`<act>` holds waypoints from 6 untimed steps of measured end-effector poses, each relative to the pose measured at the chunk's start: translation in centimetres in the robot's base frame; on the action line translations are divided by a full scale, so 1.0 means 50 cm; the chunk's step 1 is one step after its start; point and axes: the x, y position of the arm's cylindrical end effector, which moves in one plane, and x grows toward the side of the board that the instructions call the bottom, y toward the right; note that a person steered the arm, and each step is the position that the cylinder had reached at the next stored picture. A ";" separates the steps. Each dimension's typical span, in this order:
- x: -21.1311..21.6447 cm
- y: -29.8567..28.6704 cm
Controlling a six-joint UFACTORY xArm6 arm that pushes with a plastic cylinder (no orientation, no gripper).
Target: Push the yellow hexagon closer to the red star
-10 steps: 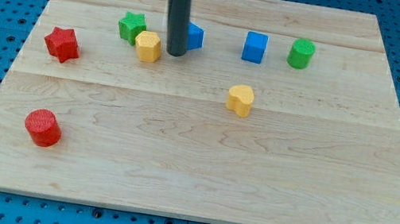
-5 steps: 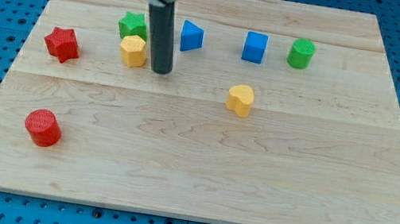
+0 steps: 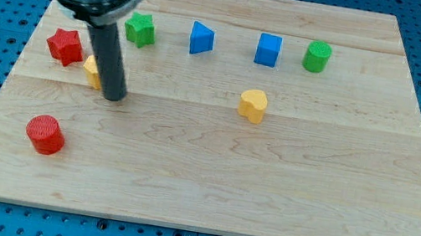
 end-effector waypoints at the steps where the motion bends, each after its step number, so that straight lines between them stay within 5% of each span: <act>1: -0.089 0.049; 2: -0.131 -0.027; 6: 0.009 -0.051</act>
